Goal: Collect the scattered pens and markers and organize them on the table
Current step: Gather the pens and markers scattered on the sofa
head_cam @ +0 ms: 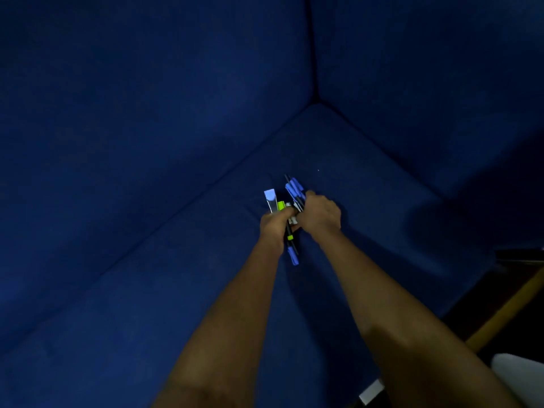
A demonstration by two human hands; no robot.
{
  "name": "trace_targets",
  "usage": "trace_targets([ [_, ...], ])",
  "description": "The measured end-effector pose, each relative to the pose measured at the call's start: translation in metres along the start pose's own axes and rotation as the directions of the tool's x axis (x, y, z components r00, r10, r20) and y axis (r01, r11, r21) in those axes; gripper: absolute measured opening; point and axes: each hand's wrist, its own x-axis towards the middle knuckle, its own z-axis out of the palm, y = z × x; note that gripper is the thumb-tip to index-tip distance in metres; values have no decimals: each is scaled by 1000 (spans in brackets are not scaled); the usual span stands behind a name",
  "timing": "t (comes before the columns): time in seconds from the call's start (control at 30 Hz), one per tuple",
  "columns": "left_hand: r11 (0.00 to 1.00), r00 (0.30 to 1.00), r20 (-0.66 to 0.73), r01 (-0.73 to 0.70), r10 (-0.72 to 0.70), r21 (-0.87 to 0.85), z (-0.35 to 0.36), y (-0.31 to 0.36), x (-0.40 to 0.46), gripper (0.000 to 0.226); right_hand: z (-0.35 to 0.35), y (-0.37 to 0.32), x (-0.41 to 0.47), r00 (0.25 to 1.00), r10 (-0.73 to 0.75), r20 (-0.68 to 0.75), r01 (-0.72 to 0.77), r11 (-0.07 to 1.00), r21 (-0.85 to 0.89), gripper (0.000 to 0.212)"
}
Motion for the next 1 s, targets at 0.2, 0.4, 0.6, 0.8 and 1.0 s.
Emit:
trace_targets([
  [0.2,997,992,96,-77,76,8,-43,-6,-39,6,-7,-4,-49,943,-53,329,-156,802,576,20],
  [0.4,937,952,137,-298,276,182,-73,28,-83,9,-27,-30,-89,914,-196,356,-111,722,683,29],
  [0.6,900,905,80,-425,419,97,-84,77,-160,18,-73,-75,-152,944,-236,230,-18,660,751,26],
  [0.8,807,801,119,-591,587,-5,-87,140,-236,20,-128,-123,-209,976,-220,-12,96,376,921,22],
  [1.0,770,765,249,-631,595,98,-117,162,-284,4,-153,-167,-257,973,-205,-106,149,203,968,17],
])
